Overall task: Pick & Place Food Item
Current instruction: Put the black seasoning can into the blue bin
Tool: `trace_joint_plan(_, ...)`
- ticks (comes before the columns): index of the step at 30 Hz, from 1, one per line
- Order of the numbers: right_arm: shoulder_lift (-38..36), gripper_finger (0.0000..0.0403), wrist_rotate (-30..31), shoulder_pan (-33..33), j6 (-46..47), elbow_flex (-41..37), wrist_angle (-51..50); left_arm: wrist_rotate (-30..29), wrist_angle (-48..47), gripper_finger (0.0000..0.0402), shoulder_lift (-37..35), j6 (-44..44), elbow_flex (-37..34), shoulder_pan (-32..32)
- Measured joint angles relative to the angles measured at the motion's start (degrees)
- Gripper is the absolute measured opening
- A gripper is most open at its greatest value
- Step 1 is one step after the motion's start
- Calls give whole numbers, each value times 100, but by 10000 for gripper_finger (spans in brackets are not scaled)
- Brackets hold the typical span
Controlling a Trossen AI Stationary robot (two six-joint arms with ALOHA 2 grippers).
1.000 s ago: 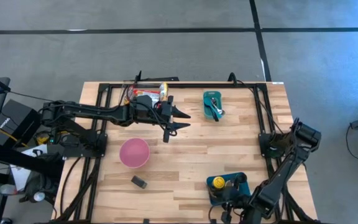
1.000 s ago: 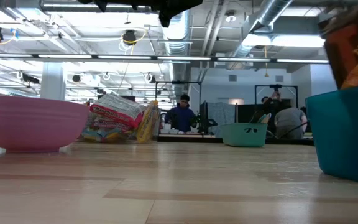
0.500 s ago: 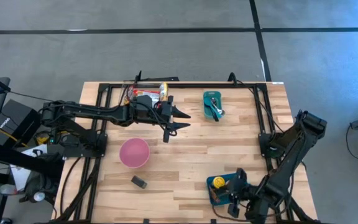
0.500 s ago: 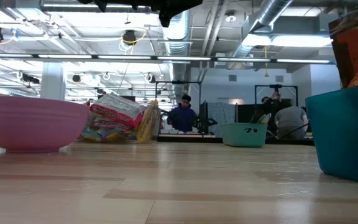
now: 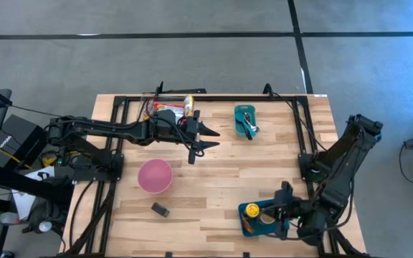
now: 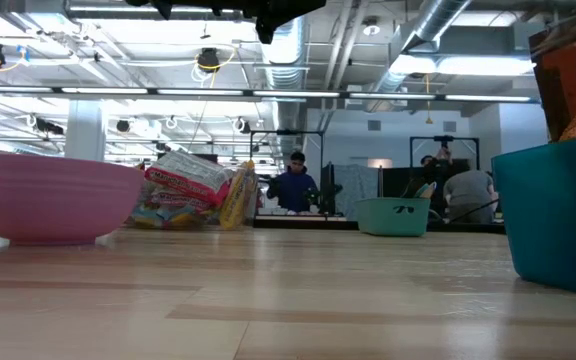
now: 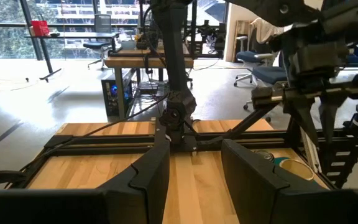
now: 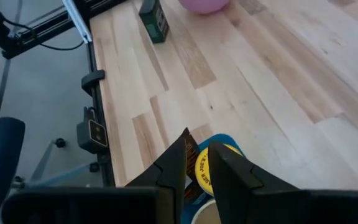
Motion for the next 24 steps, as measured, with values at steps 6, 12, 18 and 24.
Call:
trace_joint_plan(6,-257,56,2,4,-478,0,12,0,-1,140,0,1,0,0)
trace_joint_plan(12,-372,12,39,4,-799,0,-4,0,0,140,0,0,0,0)
trace_joint_plan(18,-371,9,134,-130,-805,0,-107,0,0,140,0,2,0,0)
trace_joint_plan(24,-400,3,138,-455,-877,0,-129,0,0,140,0,1,0,0)
